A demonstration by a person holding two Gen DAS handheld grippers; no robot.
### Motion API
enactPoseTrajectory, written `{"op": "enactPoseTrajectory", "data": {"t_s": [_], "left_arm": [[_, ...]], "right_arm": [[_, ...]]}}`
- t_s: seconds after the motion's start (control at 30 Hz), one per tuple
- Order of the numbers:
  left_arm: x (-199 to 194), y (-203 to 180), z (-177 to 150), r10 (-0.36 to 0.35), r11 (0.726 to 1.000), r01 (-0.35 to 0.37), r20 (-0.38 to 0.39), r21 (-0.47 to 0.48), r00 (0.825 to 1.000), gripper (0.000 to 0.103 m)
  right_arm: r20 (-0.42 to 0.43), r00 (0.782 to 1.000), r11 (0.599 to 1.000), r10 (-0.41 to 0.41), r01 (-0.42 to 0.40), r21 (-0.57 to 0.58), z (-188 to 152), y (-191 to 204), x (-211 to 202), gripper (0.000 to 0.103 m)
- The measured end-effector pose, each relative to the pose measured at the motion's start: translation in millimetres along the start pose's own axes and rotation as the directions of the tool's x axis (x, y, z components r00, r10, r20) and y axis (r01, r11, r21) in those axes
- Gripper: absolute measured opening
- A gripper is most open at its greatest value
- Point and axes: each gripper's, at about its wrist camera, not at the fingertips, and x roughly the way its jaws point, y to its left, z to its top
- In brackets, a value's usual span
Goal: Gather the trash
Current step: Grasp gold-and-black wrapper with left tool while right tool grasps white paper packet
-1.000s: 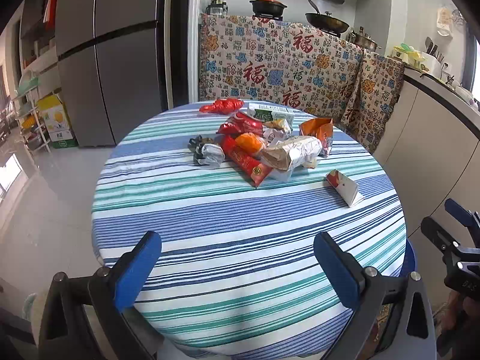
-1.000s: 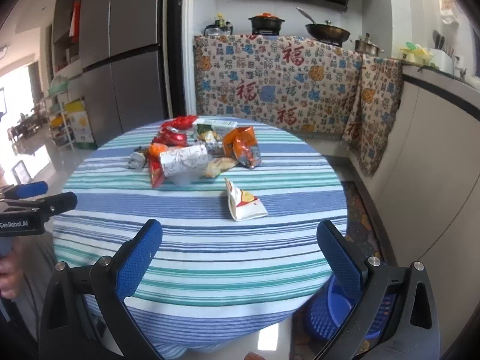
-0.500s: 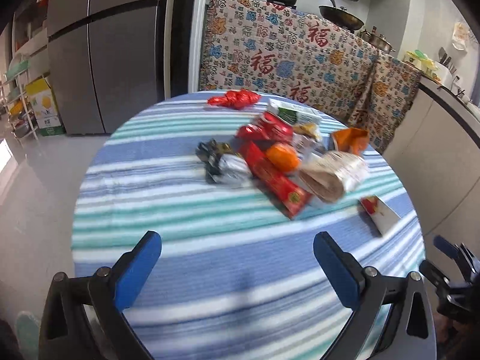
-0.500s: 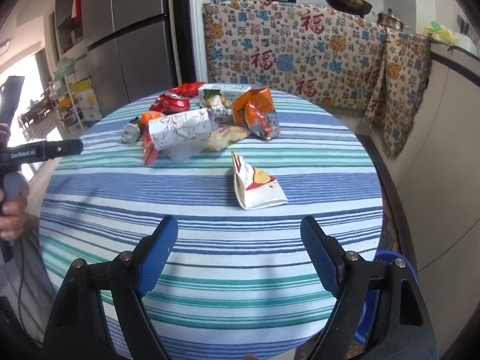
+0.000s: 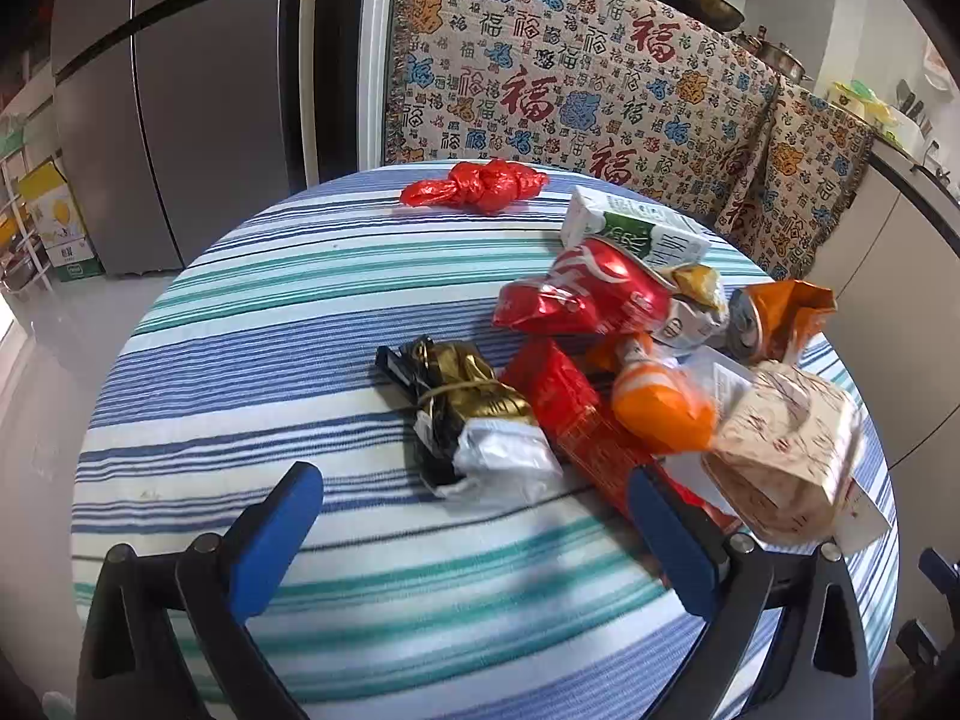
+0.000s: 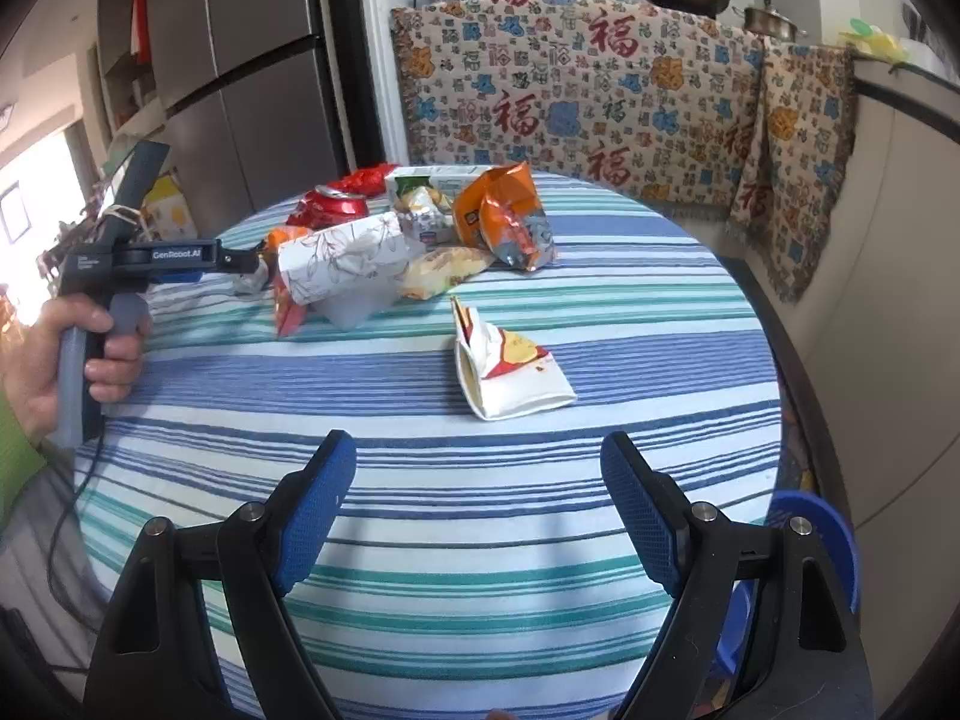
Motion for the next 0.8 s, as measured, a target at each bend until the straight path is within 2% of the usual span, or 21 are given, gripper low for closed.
{"op": "enactPoseTrajectory", "data": {"t_s": [0.1,0.17,0.2,0.23,0.27,0.33,0.53,0.6,0.7,0.77,0.8], "left_arm": [[6,5,4,-0.018,1.0,0.018,0.008,-0.015,1.0,0.103],[9,5,5,-0.037,0.999,0.037,0.007,-0.01,0.999,0.095],[11,5,4,-0.047,0.999,0.047,0.0,-0.003,0.999,0.084],[13,5,3,-0.057,0.998,0.057,-0.01,0.002,0.998,0.069],[15,5,2,-0.066,0.998,0.067,-0.025,0.006,0.997,0.06],[13,4,0,-0.066,0.998,0.067,-0.023,0.014,0.998,0.052],[-21,2,-23,-0.057,0.998,0.059,-0.066,0.024,0.996,0.05],[-39,-5,-38,-0.072,0.996,0.076,-0.084,0.044,0.994,0.05],[-60,-23,-64,-0.113,0.989,0.122,-0.108,0.089,0.988,0.05],[-69,-35,-82,-0.129,0.982,0.144,-0.12,0.12,0.984,0.05],[-71,-39,-86,-0.132,0.981,0.147,-0.124,0.124,0.983,0.053]], "right_arm": [[0.006,1.0,1.0,0.0,0.0,0.0,1,-1,1,0.084],[0.005,1.0,1.0,0.002,-0.002,0.001,1,-2,2,0.084],[0.003,1.0,1.0,0.002,-0.002,0.001,1,-3,3,0.084],[0.0,1.0,1.0,0.002,-0.002,0.002,2,-4,4,0.084],[-0.002,1.0,1.0,0.003,-0.003,0.002,2,-3,5,0.084],[-0.005,1.0,1.0,0.004,-0.004,-0.005,4,-4,7,0.084],[-0.033,0.999,0.999,0.037,-0.037,-0.019,15,-7,16,0.081],[-0.057,0.997,0.998,0.054,-0.055,-0.024,19,-8,23,0.076],[-0.087,0.994,0.996,0.072,-0.077,-0.049,28,-7,35,0.075],[-0.113,0.99,0.994,0.087,-0.094,-0.06,35,-5,46,0.069],[-0.135,0.987,0.992,0.091,-0.102,-0.071,38,-3,54,0.062]]}}
